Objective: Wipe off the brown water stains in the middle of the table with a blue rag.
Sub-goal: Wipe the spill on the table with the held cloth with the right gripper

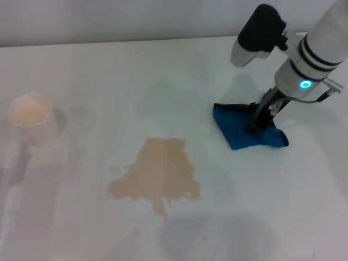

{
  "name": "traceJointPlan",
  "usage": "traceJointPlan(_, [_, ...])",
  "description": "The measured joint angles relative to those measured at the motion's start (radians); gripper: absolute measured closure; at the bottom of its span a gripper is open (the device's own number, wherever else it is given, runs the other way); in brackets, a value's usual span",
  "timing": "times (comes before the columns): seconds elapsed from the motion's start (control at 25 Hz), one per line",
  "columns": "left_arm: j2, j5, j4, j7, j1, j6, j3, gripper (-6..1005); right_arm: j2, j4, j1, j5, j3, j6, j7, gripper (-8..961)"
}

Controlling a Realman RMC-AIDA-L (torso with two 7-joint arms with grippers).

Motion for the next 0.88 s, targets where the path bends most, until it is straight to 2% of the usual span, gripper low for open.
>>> traceJointPlan(0.28, [0.0, 0.0, -0.001, 0.0, 0.004, 0.0, 0.002, 107, 0.069, -0.098, -0.054, -0.002, -0.003, -0.033, -0.019, 861])
traceJointPlan(0.4, [0.0, 0.0, -0.001, -0.001, 0.005, -0.001, 0.003, 107, 0.088, -0.139, -0.078, 0.016, -0.019, -0.059, -0.034, 864])
traceJointPlan(0.76, [0.0, 0.0, -0.001, -0.003, 0.005, -0.001, 0.003, 107, 0.098, -0.202, -0.15, 0.202, -0.126, -0.132, -0.078, 874])
traceJointPlan(0.88, [0.0, 0.0, -0.001, -0.003, 0.006, -0.001, 0.002, 107, 0.098, -0.205, -0.158, 0.277, -0.195, -0.157, -0.096, 881])
